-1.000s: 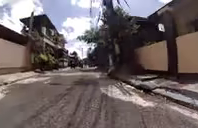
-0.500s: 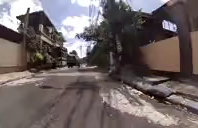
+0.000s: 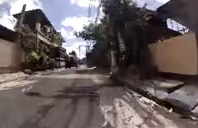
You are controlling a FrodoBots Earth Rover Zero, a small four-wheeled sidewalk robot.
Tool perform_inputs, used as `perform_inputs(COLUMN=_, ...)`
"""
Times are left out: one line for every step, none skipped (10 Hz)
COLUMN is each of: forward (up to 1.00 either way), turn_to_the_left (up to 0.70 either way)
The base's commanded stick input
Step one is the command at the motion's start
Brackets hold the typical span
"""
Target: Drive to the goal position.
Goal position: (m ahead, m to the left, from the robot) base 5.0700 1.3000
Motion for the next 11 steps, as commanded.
perform_inputs(forward=1.0, turn_to_the_left=0.0)
perform_inputs(forward=1.0, turn_to_the_left=0.0)
perform_inputs(forward=1.0, turn_to_the_left=0.0)
perform_inputs(forward=1.0, turn_to_the_left=0.0)
perform_inputs(forward=1.0, turn_to_the_left=0.25)
perform_inputs(forward=1.0, turn_to_the_left=0.31)
perform_inputs(forward=1.0, turn_to_the_left=0.13)
perform_inputs(forward=1.0, turn_to_the_left=0.0)
perform_inputs(forward=1.0, turn_to_the_left=0.0)
perform_inputs(forward=1.0, turn_to_the_left=0.0)
perform_inputs(forward=1.0, turn_to_the_left=0.0)
